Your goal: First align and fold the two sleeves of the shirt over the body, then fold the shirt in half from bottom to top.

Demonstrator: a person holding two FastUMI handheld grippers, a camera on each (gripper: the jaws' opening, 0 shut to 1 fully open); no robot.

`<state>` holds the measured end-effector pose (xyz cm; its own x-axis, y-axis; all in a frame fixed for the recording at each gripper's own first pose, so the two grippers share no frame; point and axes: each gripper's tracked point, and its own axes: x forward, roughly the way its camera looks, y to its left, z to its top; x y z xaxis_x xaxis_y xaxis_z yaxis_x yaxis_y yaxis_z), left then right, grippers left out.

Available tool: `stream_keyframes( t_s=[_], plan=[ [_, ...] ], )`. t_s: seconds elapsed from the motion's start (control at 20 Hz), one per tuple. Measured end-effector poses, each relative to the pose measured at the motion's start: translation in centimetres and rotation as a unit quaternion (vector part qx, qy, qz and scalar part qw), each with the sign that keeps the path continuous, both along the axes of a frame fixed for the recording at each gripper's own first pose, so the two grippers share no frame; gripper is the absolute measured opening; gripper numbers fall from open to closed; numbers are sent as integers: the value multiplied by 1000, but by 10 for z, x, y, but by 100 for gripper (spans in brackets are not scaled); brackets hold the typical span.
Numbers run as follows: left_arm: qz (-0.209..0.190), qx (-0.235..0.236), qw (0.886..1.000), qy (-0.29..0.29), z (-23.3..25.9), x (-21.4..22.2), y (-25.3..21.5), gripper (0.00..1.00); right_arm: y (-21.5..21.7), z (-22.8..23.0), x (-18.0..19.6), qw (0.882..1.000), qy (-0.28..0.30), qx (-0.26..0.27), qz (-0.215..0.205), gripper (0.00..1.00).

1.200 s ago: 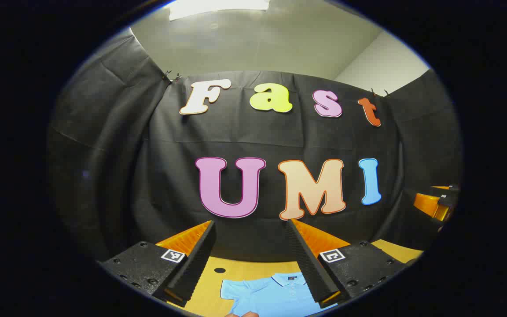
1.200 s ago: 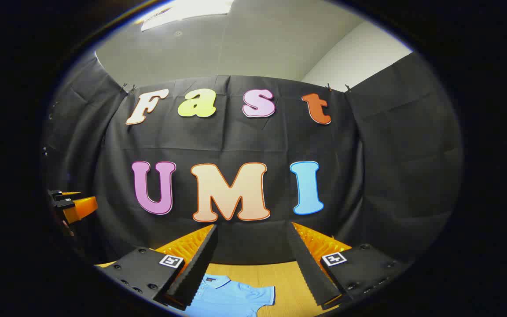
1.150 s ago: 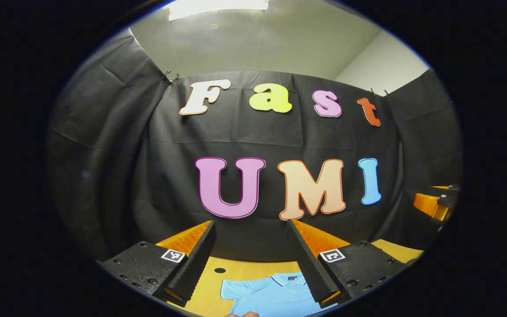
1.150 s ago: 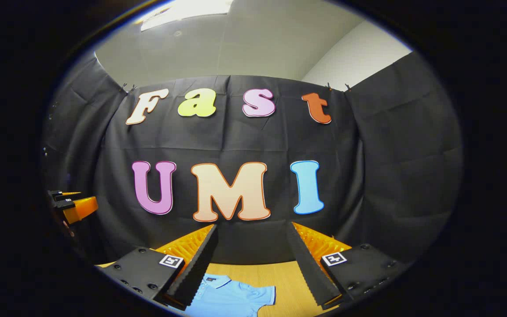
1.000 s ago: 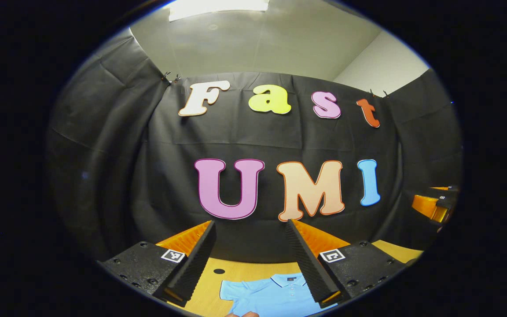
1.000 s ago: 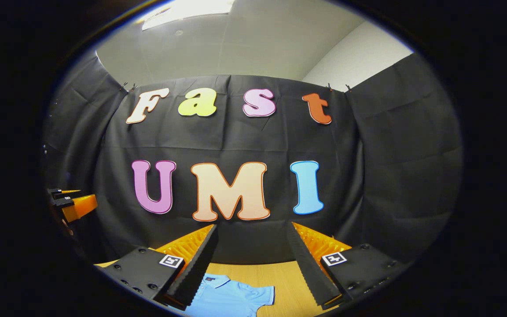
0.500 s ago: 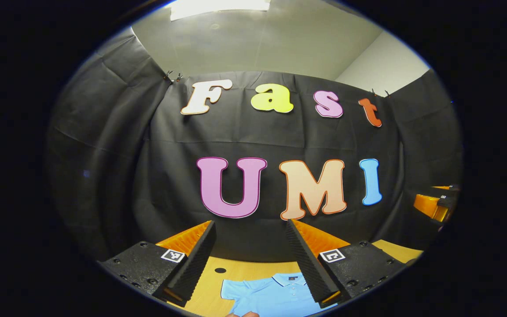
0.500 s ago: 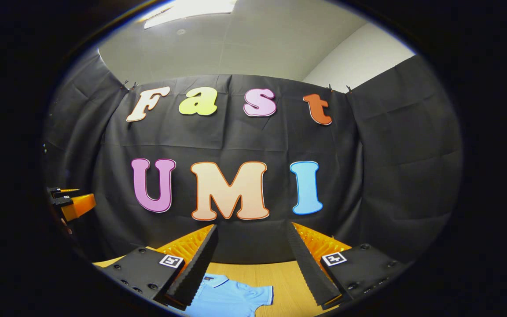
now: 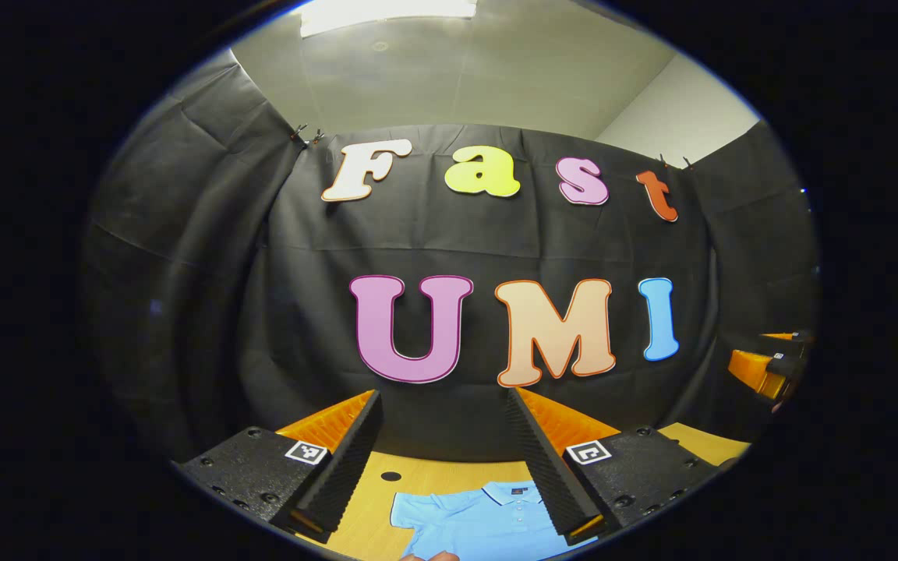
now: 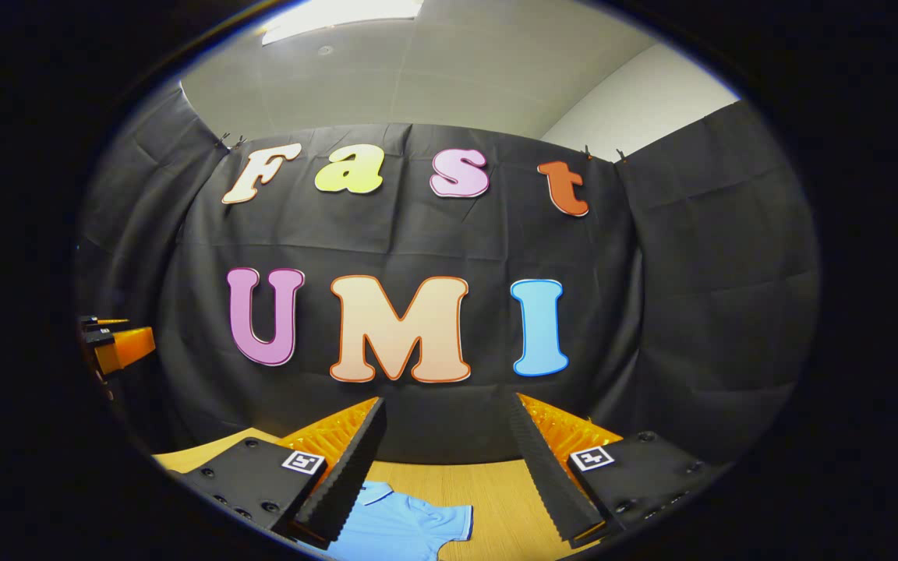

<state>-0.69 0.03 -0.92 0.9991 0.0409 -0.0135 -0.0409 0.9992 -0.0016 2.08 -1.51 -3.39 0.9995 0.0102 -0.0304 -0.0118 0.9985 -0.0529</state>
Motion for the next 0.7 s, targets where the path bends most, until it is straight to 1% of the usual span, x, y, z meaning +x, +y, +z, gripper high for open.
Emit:
stream_keyframes(
  t_s=[0.1,0.15,0.2,0.25,0.3,0.35,0.55,0.65,0.7],
  plan=[
    [15,-4,1000,3,-6,-5,-3,95,-7,-24,9,1000,17,-5,10,98],
    [23,-3,1000,4,-8,-6,-2,93,-10,-40,13,999,28,-7,15,98],
    [32,1,999,4,-10,-8,0,95,-13,-56,18,999,41,-9,18,98],
    [39,4,999,8,-14,-11,1,93,-17,-76,23,998,59,-16,17,98],
    [39,3,999,12,-17,-11,-1,95,-21,-97,26,996,83,-24,14,99],
    [34,2,999,16,-20,-11,-4,94,-23,-118,28,994,105,-29,13,98],
    [12,0,999,32,-33,4,-1,94,-24,-171,44,989,140,-44,-2,98],
    [7,-2,999,41,-38,10,4,93,-23,-209,51,983,174,-54,-8,99],
    [7,-1,999,42,-40,11,8,94,-23,-230,53,980,193,-55,-13,99]
  ],
)
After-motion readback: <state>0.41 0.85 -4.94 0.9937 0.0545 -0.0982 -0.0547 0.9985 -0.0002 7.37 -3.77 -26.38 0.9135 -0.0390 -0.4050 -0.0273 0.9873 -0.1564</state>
